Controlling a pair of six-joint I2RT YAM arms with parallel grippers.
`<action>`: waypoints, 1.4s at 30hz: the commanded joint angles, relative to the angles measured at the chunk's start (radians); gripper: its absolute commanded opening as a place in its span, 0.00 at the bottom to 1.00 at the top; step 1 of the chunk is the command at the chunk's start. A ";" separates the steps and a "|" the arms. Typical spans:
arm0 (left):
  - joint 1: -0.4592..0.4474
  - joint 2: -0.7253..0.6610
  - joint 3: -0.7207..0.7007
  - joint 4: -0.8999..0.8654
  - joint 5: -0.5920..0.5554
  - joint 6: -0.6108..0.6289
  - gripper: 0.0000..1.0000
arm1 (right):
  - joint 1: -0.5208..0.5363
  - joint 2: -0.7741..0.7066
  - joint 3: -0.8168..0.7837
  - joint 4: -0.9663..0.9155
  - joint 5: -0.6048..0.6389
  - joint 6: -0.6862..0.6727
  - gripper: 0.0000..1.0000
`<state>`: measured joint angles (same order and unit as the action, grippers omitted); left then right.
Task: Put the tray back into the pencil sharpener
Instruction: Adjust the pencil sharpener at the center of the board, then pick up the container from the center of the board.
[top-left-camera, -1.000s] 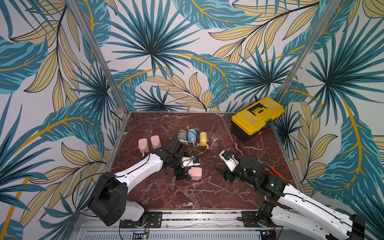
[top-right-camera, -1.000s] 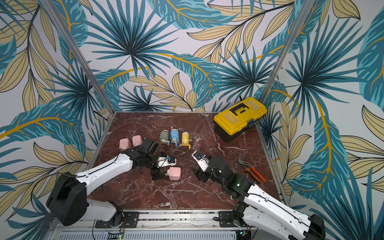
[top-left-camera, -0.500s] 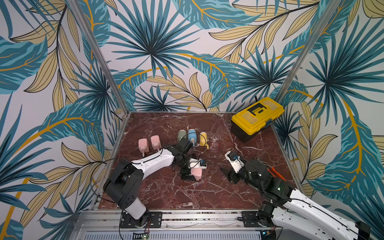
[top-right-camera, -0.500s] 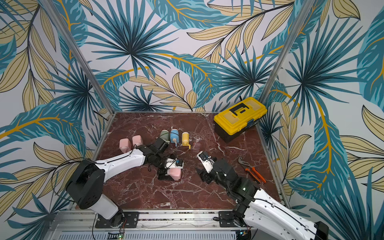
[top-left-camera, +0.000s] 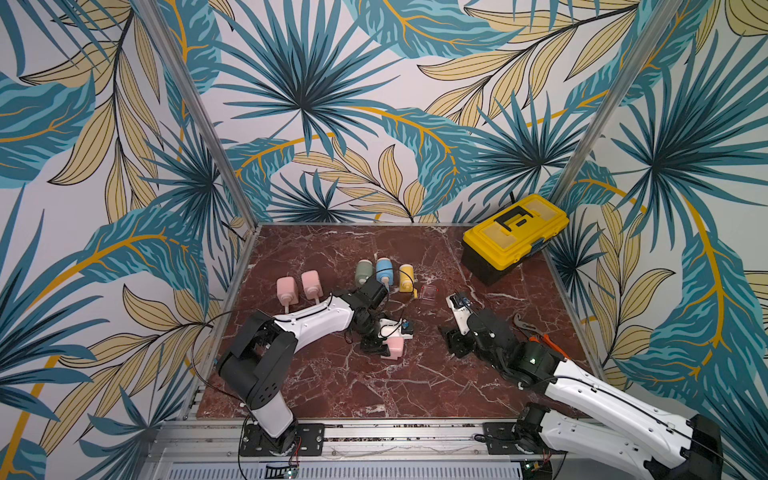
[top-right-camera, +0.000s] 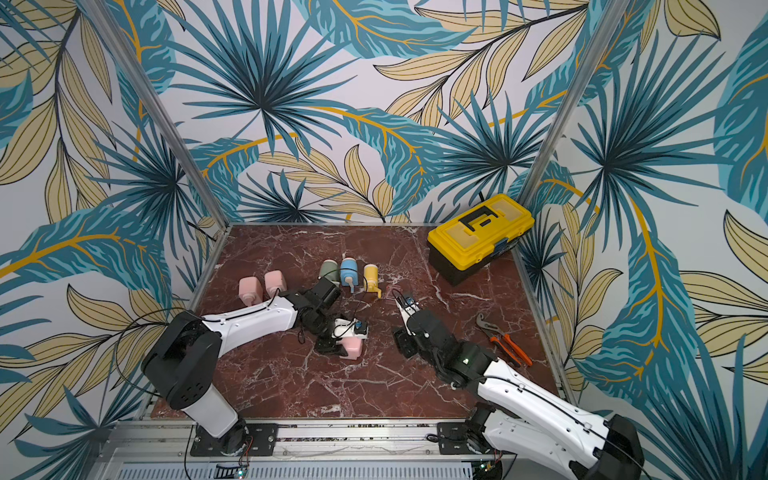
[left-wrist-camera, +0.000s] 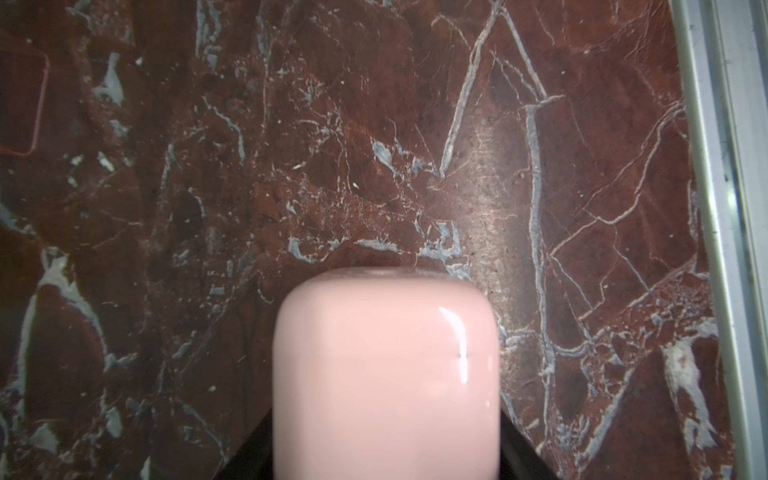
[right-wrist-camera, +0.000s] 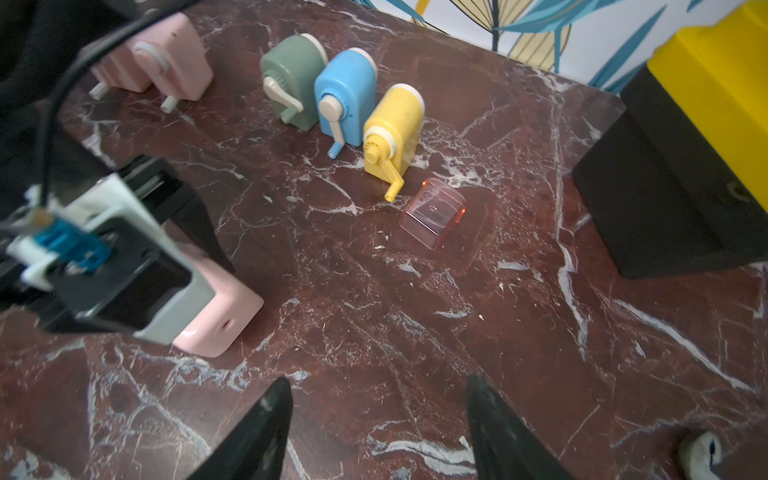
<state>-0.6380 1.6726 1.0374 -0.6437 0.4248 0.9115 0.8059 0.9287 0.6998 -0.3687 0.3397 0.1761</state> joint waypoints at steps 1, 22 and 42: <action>-0.002 -0.018 0.031 -0.007 -0.094 -0.029 0.55 | -0.049 0.088 0.095 -0.071 0.059 0.170 0.67; 0.031 -0.083 0.046 -0.008 -0.100 -0.138 0.92 | -0.283 0.470 0.420 -0.293 -0.151 0.351 0.77; 0.014 -0.564 -0.131 0.343 -0.328 -0.930 0.91 | -0.355 0.953 0.681 -0.242 -0.264 0.476 0.87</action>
<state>-0.6212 1.1561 0.9600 -0.4259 0.1722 0.1757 0.4580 1.8626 1.3582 -0.6174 0.0937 0.6334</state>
